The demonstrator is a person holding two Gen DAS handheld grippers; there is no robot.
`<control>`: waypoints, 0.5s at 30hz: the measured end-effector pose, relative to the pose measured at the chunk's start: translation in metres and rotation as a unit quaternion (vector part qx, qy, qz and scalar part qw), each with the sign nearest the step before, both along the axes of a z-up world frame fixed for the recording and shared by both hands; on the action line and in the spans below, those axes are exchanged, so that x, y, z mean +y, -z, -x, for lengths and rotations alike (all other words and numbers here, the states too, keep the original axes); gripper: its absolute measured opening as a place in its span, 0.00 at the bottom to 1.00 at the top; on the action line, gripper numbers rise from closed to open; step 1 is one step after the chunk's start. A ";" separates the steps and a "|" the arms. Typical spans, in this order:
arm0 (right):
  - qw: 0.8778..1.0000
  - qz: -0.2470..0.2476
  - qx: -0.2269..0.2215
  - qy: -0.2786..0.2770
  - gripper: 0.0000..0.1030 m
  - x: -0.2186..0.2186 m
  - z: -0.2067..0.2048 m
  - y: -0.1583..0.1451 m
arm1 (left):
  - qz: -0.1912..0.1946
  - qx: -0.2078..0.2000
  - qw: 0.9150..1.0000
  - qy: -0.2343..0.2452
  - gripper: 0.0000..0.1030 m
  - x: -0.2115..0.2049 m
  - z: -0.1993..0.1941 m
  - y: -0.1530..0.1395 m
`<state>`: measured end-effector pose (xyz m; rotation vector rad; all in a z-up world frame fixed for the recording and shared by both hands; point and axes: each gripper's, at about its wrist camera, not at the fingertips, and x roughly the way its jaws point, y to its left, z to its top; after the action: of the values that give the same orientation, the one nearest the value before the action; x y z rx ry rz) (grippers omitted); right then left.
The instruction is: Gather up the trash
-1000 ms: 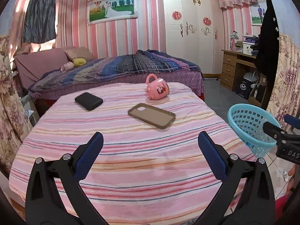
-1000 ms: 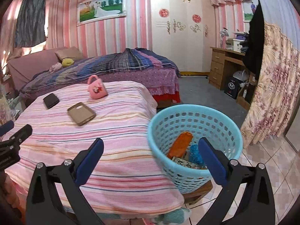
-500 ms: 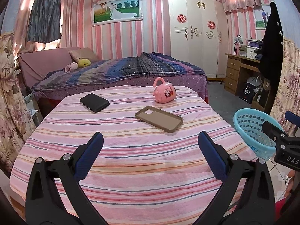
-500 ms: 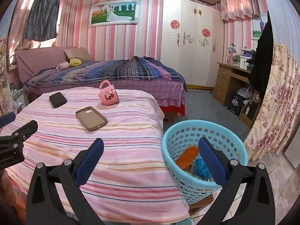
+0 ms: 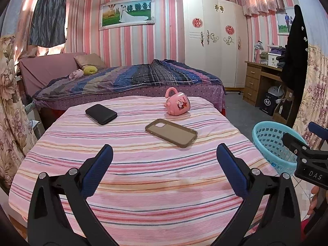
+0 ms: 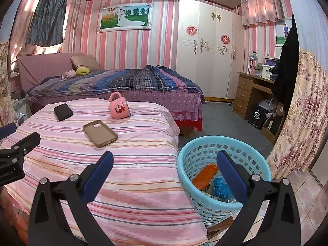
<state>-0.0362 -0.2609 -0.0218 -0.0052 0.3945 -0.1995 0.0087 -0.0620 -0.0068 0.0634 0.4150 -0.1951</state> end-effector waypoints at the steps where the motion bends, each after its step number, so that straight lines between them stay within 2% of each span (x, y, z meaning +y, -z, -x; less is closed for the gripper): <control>1: 1.000 0.000 0.000 0.000 0.95 0.000 0.000 0.000 | 0.001 0.000 1.000 -0.001 0.95 0.000 0.000 -0.001; 15: 1.000 0.003 -0.001 0.002 0.95 -0.003 0.000 -0.001 | 0.001 -0.010 1.000 -0.005 0.95 0.000 0.002 -0.002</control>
<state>-0.0358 -0.2634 -0.0213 -0.0099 0.3912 -0.2042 0.0066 -0.0623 -0.0047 0.0612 0.3957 -0.1853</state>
